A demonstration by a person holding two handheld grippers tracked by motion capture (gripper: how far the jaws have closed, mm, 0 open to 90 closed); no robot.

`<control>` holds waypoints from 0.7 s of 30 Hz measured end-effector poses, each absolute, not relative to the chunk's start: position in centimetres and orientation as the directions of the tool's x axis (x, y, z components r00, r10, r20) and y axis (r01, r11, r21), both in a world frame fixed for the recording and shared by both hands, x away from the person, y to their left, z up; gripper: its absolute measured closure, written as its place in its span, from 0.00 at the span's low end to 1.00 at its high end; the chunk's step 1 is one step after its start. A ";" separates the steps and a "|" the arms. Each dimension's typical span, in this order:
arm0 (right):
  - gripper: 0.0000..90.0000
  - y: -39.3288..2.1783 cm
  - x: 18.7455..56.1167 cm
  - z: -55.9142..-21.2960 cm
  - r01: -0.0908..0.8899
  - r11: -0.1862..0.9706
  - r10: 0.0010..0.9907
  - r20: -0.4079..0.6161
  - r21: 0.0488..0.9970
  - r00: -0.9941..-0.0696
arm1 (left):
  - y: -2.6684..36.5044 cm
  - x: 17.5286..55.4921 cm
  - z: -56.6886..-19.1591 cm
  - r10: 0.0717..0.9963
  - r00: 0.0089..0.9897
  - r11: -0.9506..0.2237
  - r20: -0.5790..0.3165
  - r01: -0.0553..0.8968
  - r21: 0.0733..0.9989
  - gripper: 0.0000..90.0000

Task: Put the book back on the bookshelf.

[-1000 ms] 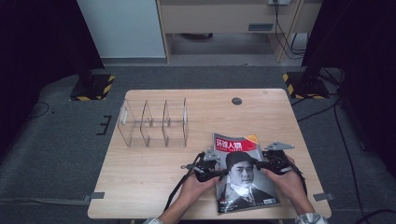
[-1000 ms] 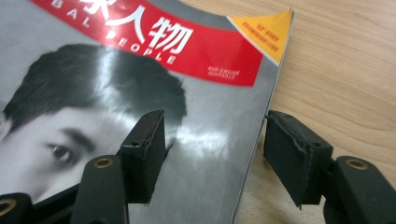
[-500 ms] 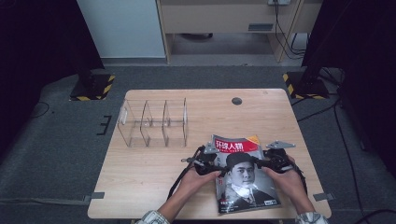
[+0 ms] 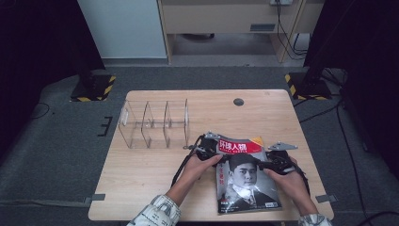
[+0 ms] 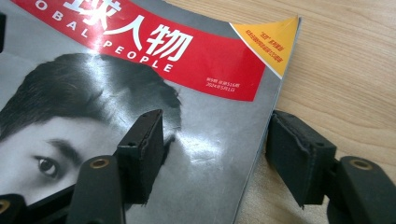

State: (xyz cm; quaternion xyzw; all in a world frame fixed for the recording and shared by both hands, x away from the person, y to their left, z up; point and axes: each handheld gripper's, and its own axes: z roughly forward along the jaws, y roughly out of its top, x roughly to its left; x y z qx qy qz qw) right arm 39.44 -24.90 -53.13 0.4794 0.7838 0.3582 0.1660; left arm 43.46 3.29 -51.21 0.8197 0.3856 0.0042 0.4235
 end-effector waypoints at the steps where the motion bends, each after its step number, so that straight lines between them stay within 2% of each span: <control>1: 0.45 -24.9 39.5 -53.1 0.633 0.282 0.872 0.082 0.721 -0.483 | 3.3 43.6 -51.2 0.639 0.700 -0.340 -0.318 0.628 0.700 0.50; 14: 0.55 -25.3 39.3 -53.1 0.632 0.262 0.877 0.095 0.729 -0.472 | 2.8 44.8 -50.5 0.656 0.686 -0.328 -0.317 0.636 0.698 0.79; 21: 0.56 -25.3 39.1 -53.1 0.637 0.258 0.877 0.101 0.727 -0.470 | 2.5 45.1 -50.4 0.665 0.679 -0.330 -0.312 0.641 0.693 0.80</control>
